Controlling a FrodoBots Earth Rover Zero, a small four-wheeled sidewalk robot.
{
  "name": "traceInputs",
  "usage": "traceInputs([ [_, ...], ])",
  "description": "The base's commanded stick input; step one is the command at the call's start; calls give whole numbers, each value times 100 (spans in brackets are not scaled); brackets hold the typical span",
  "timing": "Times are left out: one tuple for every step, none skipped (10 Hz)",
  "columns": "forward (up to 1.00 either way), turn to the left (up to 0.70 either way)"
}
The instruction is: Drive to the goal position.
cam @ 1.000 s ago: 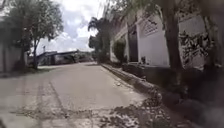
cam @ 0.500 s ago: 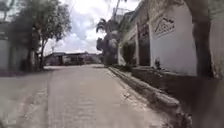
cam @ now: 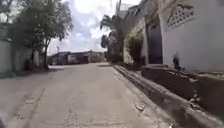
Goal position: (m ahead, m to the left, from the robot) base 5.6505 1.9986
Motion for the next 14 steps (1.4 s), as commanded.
traceInputs([
  [100,35],
  [100,4],
  [100,0],
  [100,0],
  [100,0],
  [100,0],
  [100,0],
  [100,0],
  [100,0],
  [100,0],
  [100,3],
  [100,28],
  [100,37],
  [100,37],
])
